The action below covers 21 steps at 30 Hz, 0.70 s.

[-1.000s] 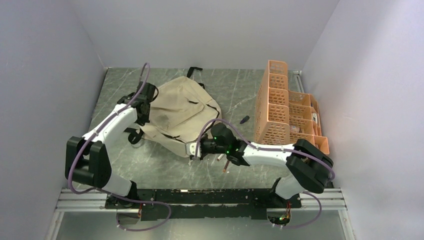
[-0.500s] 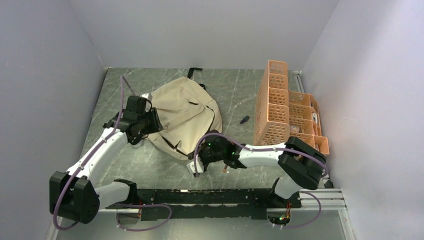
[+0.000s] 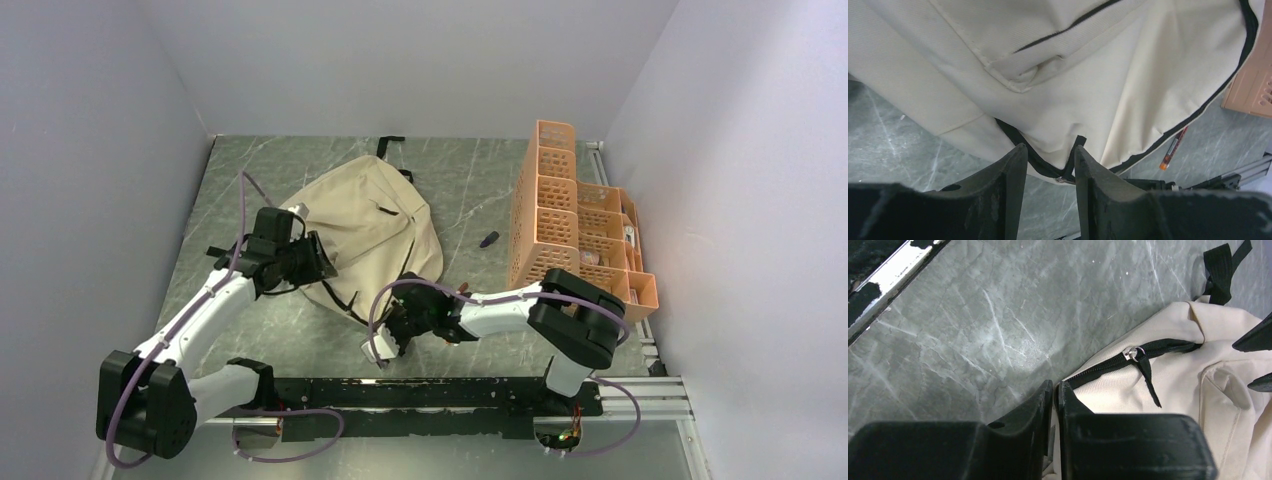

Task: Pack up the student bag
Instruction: Zip the student bag at the center of the board.

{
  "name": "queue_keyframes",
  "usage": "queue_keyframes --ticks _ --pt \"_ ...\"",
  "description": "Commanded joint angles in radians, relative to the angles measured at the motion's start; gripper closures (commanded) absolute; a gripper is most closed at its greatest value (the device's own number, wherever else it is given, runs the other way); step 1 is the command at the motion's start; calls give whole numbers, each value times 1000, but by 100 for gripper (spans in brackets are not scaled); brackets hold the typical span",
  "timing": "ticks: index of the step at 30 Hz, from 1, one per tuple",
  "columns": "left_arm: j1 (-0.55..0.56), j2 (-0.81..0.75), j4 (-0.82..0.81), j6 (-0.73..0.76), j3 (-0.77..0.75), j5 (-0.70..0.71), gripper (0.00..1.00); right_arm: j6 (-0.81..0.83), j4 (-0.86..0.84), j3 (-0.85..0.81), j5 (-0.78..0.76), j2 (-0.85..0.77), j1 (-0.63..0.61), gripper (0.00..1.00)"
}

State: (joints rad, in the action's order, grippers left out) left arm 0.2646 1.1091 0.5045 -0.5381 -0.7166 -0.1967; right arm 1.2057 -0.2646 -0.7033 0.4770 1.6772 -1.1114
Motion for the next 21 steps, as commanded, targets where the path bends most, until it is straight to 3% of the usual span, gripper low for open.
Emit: queue_keyframes --ticks 1,4,12,16,21 --pt "5 -16 -69 38 33 -130 55 -86 3 8 46 33 -28 88" --pt "40 -12 -136 78 46 -188 53 -107 -14 10 37 37 -27 89" --pt "263 67 -145 157 -8 44 47 -129 -15 9 46 40 -27 90" --pt "281 102 -139 182 -13 153 47 -130 -11 11 49 37 -28 91" --pt "288 131 -209 202 -2 148 47 -124 3 7 48 42 -27 91"
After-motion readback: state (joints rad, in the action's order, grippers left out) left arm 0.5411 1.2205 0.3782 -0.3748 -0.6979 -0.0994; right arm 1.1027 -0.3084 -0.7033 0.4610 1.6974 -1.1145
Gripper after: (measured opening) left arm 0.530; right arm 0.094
